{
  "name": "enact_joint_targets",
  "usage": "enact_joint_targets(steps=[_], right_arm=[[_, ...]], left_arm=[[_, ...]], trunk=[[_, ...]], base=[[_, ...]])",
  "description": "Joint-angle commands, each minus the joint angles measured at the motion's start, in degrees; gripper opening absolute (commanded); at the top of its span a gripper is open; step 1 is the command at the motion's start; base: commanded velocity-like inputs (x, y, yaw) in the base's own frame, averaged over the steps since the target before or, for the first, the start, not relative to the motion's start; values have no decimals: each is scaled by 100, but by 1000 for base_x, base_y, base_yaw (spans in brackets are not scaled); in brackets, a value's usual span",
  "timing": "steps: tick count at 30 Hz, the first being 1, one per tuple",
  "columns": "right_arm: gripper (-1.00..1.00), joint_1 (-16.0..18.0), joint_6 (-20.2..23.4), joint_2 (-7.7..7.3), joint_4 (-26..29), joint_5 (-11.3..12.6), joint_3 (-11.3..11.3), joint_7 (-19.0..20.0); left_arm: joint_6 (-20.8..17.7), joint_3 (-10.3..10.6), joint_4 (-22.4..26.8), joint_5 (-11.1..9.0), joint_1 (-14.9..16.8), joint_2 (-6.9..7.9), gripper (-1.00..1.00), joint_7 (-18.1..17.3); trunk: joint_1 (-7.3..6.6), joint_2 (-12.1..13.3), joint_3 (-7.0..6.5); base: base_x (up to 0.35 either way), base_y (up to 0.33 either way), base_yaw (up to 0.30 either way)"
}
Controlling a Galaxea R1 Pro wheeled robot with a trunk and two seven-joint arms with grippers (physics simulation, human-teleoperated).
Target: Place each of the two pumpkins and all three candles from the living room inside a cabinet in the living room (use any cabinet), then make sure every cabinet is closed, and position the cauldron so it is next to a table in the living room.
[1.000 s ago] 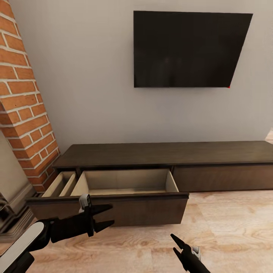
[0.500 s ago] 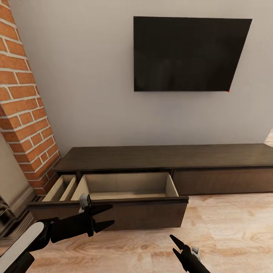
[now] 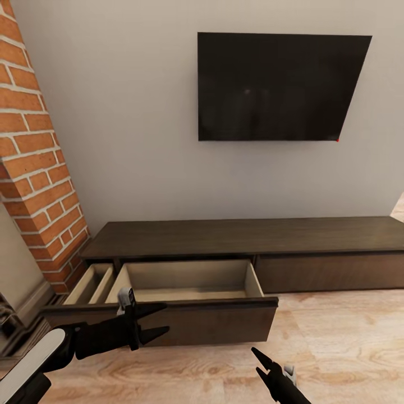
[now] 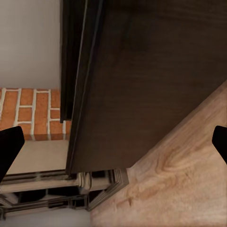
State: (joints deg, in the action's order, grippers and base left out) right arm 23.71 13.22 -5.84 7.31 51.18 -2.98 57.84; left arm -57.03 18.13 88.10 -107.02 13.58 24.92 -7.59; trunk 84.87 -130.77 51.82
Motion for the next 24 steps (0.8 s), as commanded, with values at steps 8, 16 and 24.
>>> enact_joint_targets(steps=[8,16,24], right_arm=[[100,2,52,-4,-1,4,-28,57],[100,2,51,-11,-5,-1,-27,69],[100,2,50,-13,-9,-2,-27,70]], left_arm=[[-1,-17,8,42,5,4,100,-66],[-1,-19,6,44,5,10,100,-67],[-1,-20,6,46,5,10,100,-67]], trunk=[[-2,-1,2],[-2,-1,-14],[-2,-1,-32]], base=[[0,0,-119],[-135,0,-247],[-318,0,-255]])
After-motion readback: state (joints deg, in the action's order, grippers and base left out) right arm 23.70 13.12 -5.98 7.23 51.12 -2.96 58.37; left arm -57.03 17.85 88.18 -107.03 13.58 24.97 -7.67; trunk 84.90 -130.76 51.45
